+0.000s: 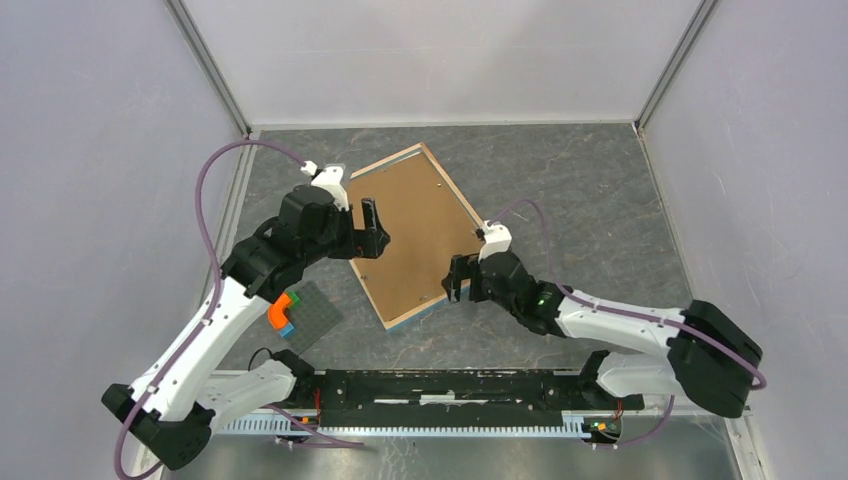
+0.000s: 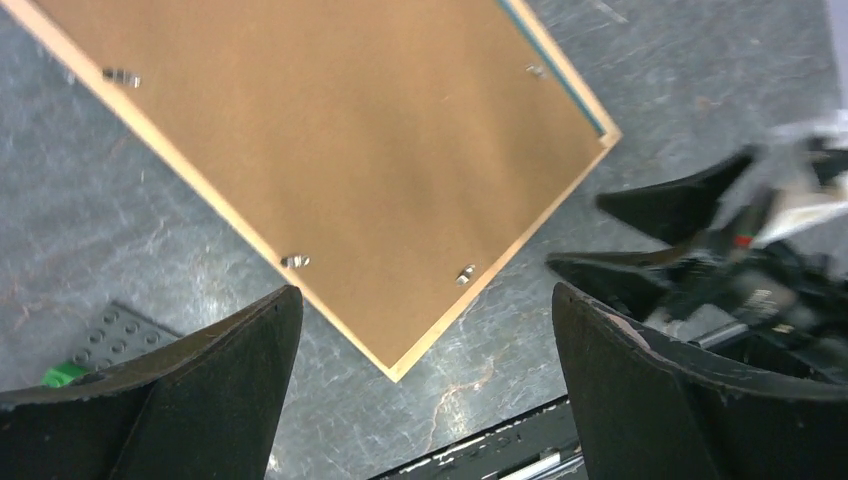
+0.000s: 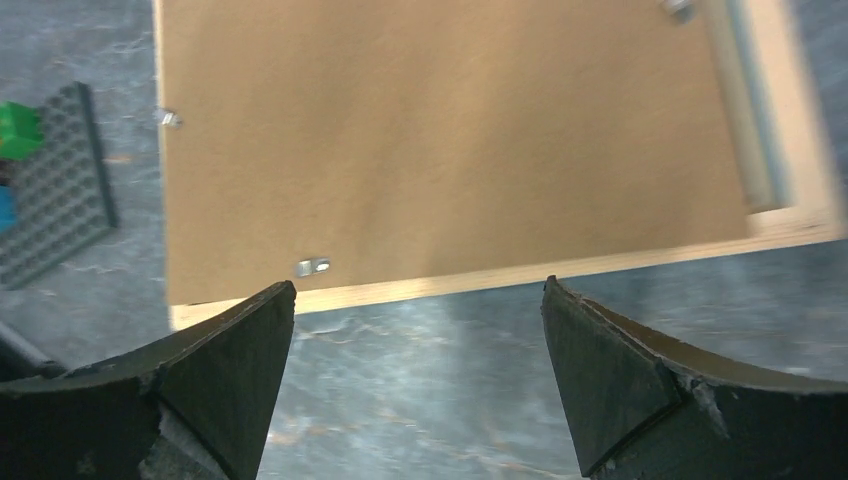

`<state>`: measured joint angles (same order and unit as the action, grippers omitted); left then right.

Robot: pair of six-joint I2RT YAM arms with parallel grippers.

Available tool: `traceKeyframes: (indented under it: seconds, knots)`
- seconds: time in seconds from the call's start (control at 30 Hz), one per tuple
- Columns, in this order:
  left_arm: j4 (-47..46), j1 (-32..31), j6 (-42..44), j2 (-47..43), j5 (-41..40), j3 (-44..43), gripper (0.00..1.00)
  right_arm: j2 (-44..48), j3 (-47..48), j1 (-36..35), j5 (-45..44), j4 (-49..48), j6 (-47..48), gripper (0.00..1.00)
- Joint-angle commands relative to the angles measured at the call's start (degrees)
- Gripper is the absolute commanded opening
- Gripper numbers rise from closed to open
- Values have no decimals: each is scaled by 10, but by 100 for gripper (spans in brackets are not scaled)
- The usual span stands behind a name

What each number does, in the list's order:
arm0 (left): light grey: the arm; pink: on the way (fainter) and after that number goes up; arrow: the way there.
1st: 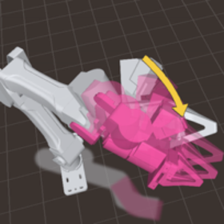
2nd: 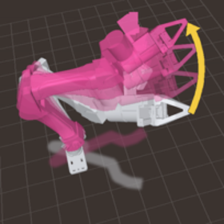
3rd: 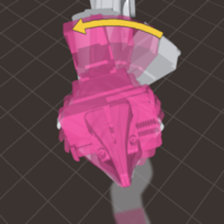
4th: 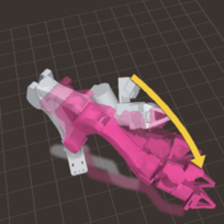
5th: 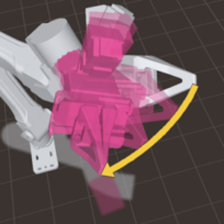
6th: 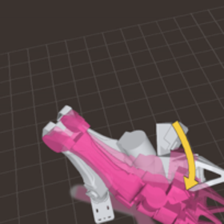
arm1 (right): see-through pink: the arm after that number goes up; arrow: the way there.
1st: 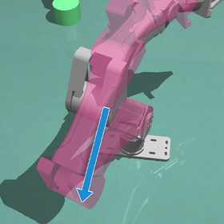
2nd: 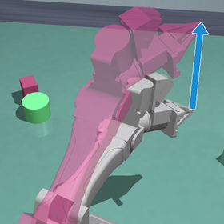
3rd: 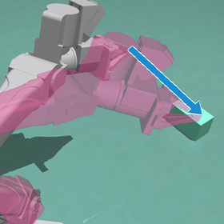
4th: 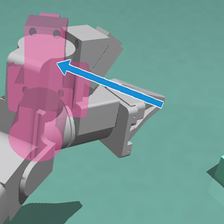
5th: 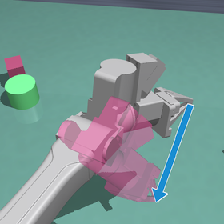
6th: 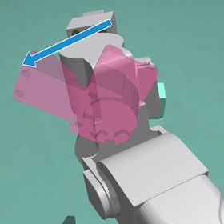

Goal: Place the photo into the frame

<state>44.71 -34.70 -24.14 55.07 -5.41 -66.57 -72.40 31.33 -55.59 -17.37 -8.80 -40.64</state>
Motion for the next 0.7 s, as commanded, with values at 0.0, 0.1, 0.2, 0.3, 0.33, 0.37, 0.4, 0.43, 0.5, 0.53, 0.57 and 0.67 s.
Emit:
traceKeyframes:
  seconds: [0.0, 0.1, 0.2, 0.3, 0.33, 0.37, 0.4, 0.43, 0.5, 0.53, 0.57, 0.67]
  knots:
    - [-16, 61, -69, 14, 47, 54, 100, 56, 22, 63, 19, 66, 181, 98]
    - [-58, 90, -112, 17, 85, 113, 100, 42, 34, 169, 111, 48, 196, 98]
    - [-112, 109, -173, 24, 108, 177, 100, 5, 64, 232, 161, 20, 213, 98]
    - [-170, 115, -235, 31, 133, 238, 100, -46, 106, 284, 204, 10, 221, 98]
    - [-188, 114, -249, 31, 137, 260, 100, -73, 122, 303, 232, 5, 223, 98]
    - [-208, 115, -265, 30, 137, 278, 100, -102, 139, 320, 259, 8, 224, 98]
    - [-223, 114, -276, 29, 133, 298, 100, -123, 155, 336, 275, 7, 222, 98]
    - [-236, 114, -283, 32, 130, 313, 100, -142, 158, 351, 288, -8, 215, 98]
    - [-243, 114, -283, 51, 119, 323, 100, -173, 157, 375, 313, -47, 197, 98]
    - [-244, 115, -282, 63, 115, 323, 100, -193, 160, 384, 339, -59, 188, 98]
    - [-248, 114, -278, 79, 113, 322, 100, -210, 166, 392, 363, -63, 175, 98]
    - [-248, 111, -275, 119, 101, 314, 100, -233, 149, 394, 385, -99, 156, 98]
